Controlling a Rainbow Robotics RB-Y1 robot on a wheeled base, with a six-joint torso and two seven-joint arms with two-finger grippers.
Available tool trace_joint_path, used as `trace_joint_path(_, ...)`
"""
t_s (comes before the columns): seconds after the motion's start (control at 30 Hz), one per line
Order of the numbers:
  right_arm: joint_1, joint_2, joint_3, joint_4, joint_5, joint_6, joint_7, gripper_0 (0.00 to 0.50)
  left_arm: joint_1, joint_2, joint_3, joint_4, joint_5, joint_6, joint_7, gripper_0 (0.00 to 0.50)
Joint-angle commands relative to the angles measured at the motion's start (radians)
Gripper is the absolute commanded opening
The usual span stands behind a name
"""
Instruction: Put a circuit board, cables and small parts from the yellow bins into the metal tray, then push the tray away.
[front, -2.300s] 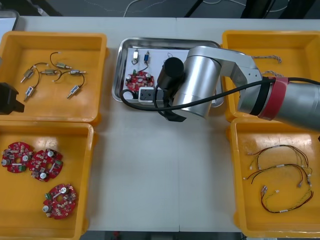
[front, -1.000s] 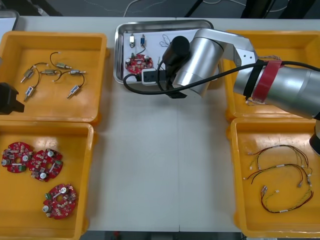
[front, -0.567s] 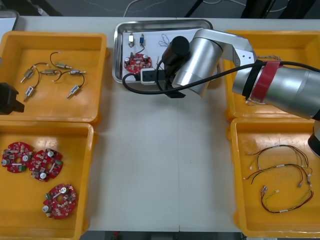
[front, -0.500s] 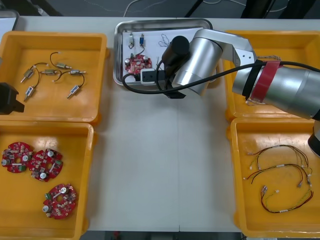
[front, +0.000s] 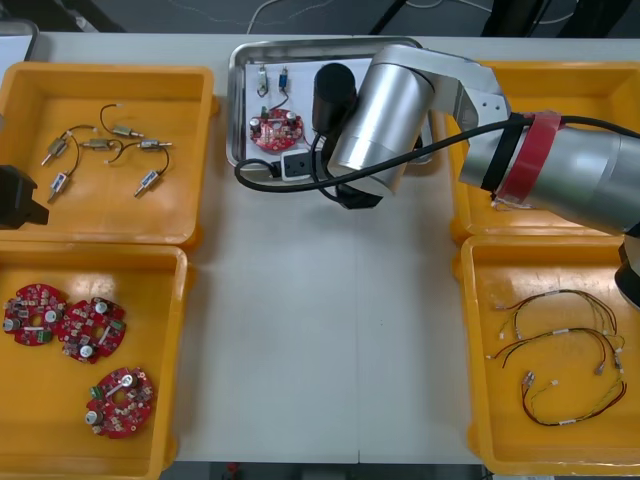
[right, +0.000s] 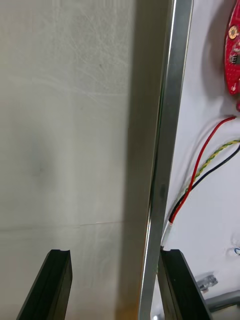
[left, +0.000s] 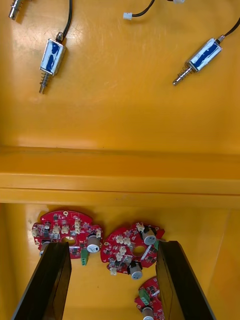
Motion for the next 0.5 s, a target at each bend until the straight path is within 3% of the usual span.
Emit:
trace_joint_path(0.03,-0.023,-0.020,-0.105,-0.099,-0.008,0.094,0.036,0.500,0.013,0.040,0.033,-0.031,-0.009,0.006,0.012,0.500)
trace_joint_path(0.27,0.049,-0.067,-0.211,-0.249,-0.009,0.248,-0.020,0.500,0.013,0.040,0.033,-0.031,-0.009,0.006,0.012,0.500)
trace_joint_path(0.5,0.176,-0.147,-0.349,-0.462,-0.029,0.396,-0.247,0.500,0.013,0.040,0.033,-0.031,-0.009,0.006,0.012,0.500)
